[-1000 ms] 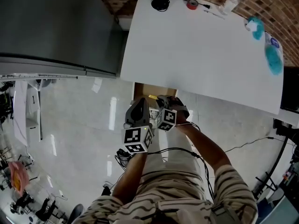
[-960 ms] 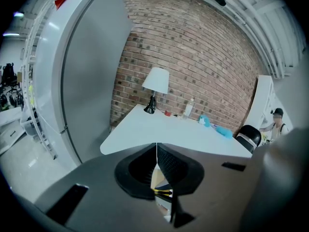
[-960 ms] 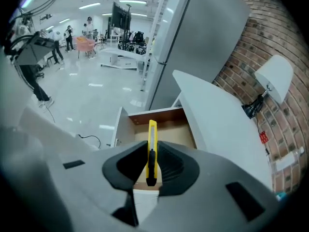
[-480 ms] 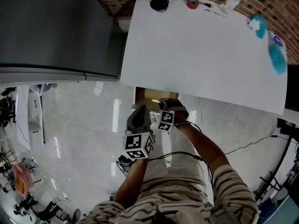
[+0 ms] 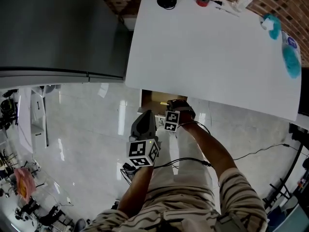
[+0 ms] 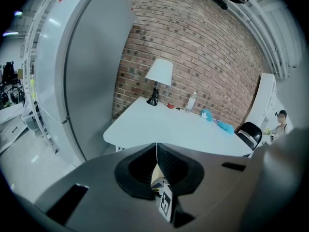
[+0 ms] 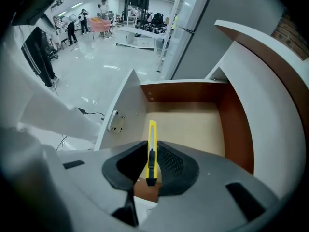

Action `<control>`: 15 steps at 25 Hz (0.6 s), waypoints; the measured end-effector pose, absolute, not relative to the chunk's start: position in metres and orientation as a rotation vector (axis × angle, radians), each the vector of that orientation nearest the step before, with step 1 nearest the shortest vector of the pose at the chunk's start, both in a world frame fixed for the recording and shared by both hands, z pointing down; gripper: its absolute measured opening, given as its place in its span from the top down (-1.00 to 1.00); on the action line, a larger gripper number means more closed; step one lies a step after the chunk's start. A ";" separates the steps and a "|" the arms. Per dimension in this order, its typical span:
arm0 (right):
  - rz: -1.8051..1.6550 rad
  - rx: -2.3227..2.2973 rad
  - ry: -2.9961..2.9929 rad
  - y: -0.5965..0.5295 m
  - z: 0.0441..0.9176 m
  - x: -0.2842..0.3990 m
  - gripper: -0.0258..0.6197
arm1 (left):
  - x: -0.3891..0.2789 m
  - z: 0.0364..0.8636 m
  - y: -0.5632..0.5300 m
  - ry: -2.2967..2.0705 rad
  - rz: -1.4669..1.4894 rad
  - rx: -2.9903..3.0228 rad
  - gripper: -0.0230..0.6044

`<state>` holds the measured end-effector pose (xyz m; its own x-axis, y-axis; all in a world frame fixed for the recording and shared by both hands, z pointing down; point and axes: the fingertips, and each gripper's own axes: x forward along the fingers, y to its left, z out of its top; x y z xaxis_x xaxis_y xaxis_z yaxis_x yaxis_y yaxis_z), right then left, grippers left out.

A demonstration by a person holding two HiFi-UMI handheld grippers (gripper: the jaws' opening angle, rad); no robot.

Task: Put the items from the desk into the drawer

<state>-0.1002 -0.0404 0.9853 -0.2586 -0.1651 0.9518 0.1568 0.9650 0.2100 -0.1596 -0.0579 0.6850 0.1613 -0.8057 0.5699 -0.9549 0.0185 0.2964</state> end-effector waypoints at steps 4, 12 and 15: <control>-0.301 -0.027 -1.794 -0.038 0.998 -0.100 0.71 | -0.161 0.684 -0.056 -1.681 0.304 1.821 0.90; -0.228 -0.033 -1.755 -0.032 1.023 -0.100 0.71 | -0.165 0.695 -0.052 -1.675 0.323 1.813 0.90; -0.223 -0.047 -1.742 -0.029 1.031 -0.101 0.71 | -0.165 0.696 -0.052 -1.676 0.331 1.820 0.90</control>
<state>-0.1013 -0.0293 1.0310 -0.1842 -0.0928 0.9785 0.1561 0.9801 0.1223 -0.1647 -0.0518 0.6964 0.1577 -0.8006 0.5781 -0.9603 0.0121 0.2787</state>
